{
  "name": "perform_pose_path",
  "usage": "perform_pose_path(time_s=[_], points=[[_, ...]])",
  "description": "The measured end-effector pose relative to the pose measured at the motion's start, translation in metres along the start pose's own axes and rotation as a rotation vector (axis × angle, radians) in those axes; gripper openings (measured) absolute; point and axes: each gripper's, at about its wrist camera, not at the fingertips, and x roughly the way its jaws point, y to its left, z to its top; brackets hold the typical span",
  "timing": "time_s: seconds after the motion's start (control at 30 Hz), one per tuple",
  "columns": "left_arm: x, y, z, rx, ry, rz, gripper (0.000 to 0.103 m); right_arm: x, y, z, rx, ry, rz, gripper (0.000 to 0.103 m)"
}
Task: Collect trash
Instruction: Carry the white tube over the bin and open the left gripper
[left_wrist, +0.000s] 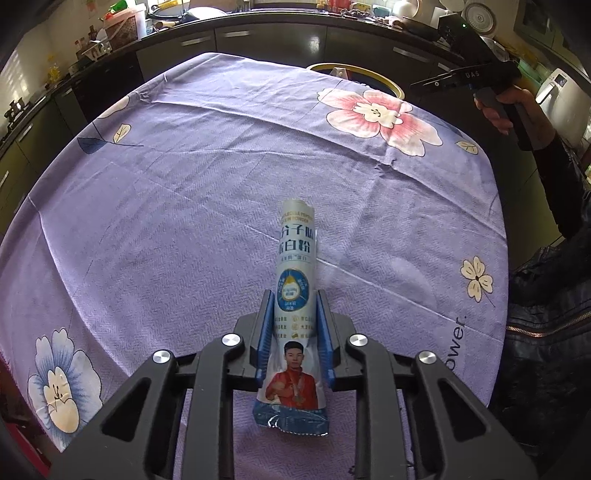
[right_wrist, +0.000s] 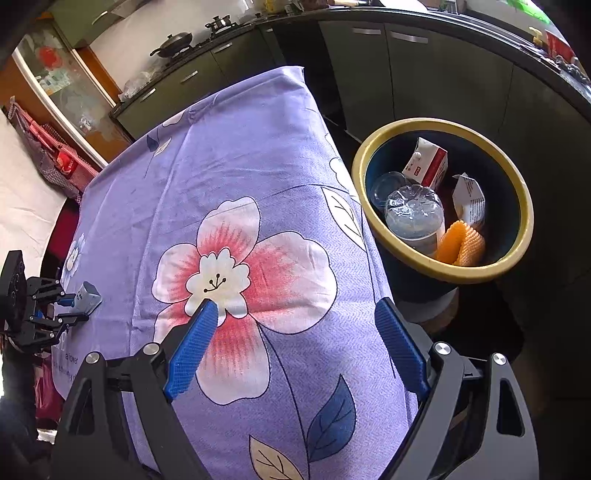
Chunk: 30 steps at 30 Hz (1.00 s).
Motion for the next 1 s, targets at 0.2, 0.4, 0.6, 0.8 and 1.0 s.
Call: perform_pose_path(time_s=[0.2,0.4,0.6,0.8,1.0], points=[[-0.003,-0.012,0.000,-0.047,-0.007,0.037,0.021,-0.001,0.002,-0.003,-0.003,-0.005,0.016,0.086],[-0.022,-0.028,0.024,-0.102,-0.092,0.060,0.021,-0.007,0.001,-0.006,-0.008,-0.028,-0.006,0.086],[-0.035,-0.046,0.084,-0.091,-0.170,-0.002,0.021,-0.015,-0.007,-0.012,-0.036,-0.051,-0.058,0.086],[-0.017,-0.075,0.163,-0.002,-0.177,-0.045,0.021,-0.022,-0.032,-0.016,-0.041,-0.072,-0.095,0.086],[0.029,-0.106,0.248,0.080,-0.136,-0.094,0.021,-0.024,-0.063,-0.016,-0.032,-0.079,-0.114,0.086]])
